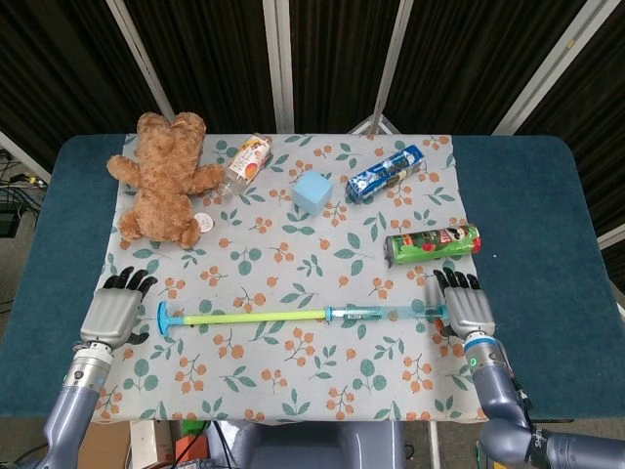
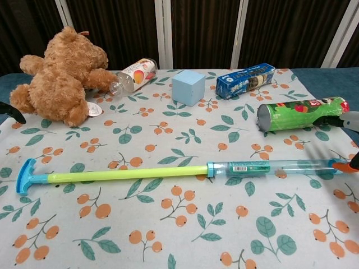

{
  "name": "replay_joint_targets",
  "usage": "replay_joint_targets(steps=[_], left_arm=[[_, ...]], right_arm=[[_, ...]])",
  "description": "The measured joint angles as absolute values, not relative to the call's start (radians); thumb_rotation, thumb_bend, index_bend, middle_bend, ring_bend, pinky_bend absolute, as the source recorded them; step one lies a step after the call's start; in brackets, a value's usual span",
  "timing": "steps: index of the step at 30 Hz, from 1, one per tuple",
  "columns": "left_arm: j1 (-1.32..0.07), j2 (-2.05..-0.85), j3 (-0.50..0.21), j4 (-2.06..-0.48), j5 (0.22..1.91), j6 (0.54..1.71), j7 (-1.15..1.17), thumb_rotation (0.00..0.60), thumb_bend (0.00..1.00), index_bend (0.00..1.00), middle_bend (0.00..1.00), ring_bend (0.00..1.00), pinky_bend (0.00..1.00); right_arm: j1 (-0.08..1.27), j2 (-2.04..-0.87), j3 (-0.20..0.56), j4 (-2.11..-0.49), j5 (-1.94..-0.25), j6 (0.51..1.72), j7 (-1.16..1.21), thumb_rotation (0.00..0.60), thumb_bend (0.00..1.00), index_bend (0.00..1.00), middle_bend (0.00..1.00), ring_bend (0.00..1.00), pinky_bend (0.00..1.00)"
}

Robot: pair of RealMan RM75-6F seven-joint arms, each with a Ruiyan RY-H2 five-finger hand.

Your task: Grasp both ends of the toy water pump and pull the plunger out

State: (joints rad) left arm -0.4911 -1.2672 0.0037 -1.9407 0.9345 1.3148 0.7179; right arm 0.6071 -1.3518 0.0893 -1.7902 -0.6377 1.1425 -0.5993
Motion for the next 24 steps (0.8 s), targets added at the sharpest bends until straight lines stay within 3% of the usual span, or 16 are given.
replay_joint_targets(steps=[7, 12, 24], left_arm=[[-0.436, -1.214, 0.021, -1.964, 1.041, 1.334, 0.567, 0.6, 0.12, 0.18, 0.1, 0.05, 0.15], [-0.365, -1.155, 0.06, -1.963, 1.197, 1.383, 0.414, 0.6, 0.12, 0.01, 0.02, 0.0, 0.1], [-0.153, -1.037, 0.191, -1.84, 1.531, 1.574, 0.114, 0.6, 0.12, 0.0, 0.0, 0.0, 0.08]], right_arm=[[0.559, -1.291, 0.065, -1.868, -0.8, 1.165, -0.515, 0.6, 0.4, 0.0, 0.0, 0.0, 0.0], [0.493, -1.228, 0.023, -1.919, -0.977, 1.206, -0.419, 0.6, 0.33, 0.0, 0.0, 0.0, 0.0], [0.251, -1.085, -0.103, -1.914, -1.378, 1.453, -0.123, 0.6, 0.33, 0.0, 0.0, 0.0, 0.0]])
